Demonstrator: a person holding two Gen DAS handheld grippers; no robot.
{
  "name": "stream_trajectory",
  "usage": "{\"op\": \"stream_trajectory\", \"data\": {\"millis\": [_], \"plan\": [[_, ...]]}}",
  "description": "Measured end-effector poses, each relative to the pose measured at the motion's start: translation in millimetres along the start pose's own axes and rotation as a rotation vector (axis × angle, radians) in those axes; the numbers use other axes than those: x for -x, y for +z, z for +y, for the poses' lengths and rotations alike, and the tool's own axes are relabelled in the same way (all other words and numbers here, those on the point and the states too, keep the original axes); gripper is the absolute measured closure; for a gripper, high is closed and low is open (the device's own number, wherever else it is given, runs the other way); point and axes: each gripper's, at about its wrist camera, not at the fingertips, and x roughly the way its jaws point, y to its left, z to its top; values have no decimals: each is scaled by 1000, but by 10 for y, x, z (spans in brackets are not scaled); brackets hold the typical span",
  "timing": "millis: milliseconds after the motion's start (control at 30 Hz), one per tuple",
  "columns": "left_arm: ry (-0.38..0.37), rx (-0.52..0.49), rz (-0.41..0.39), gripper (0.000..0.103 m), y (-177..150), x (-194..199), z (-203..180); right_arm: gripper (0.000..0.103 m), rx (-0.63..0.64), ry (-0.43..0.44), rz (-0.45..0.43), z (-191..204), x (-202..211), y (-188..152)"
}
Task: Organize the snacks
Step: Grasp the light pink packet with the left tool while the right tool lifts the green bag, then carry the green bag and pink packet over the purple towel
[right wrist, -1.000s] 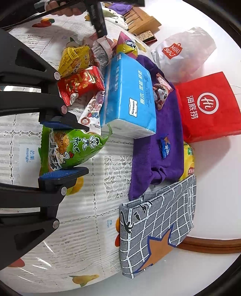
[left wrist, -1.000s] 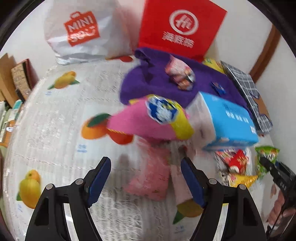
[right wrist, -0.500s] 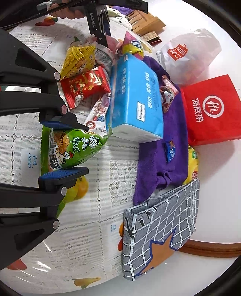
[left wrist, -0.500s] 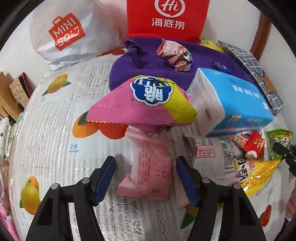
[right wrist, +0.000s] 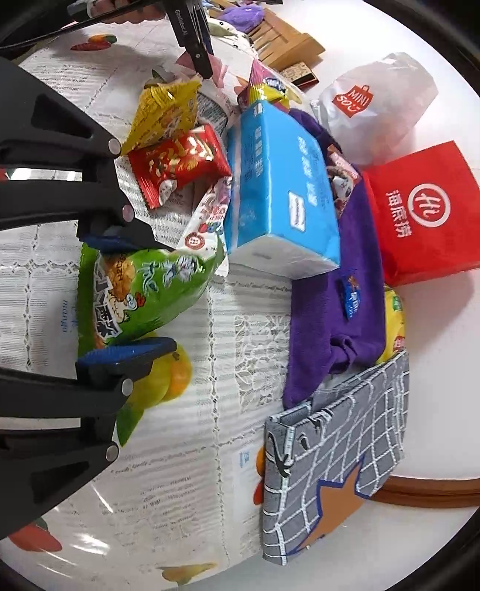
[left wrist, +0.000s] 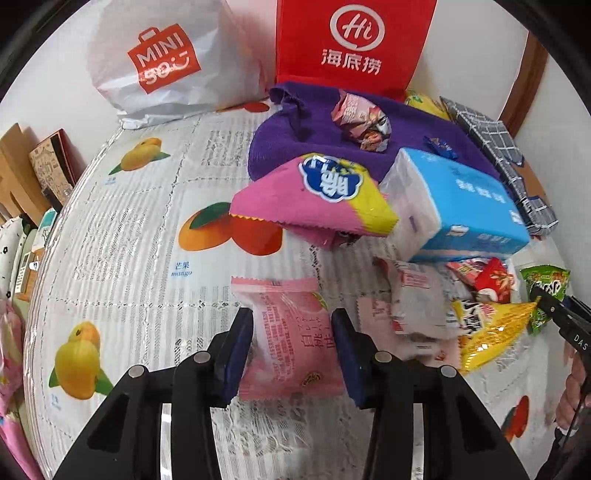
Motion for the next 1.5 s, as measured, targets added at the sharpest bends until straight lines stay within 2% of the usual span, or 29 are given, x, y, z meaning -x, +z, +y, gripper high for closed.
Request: {"op": "stream_trajectory", "data": {"millis": [400, 933, 1133, 1367, 1500], "plan": [[-62, -26, -74, 61, 59, 430, -262, 68, 1, -2, -85, 66, 475, 123], [-152, -64, -139, 61, 461, 782, -643, 68, 38, -17, -167, 276, 856, 627], [-159, -68, -155, 61, 681, 808, -693, 68, 42, -14, -168, 346, 825, 868], [-157, -61, -160, 61, 991, 736, -670, 68, 52, 37, -147, 381, 606, 1190], [-143, -60, -165, 61, 1193, 671, -660, 68, 54, 25, -160, 415, 502, 1377]]}}
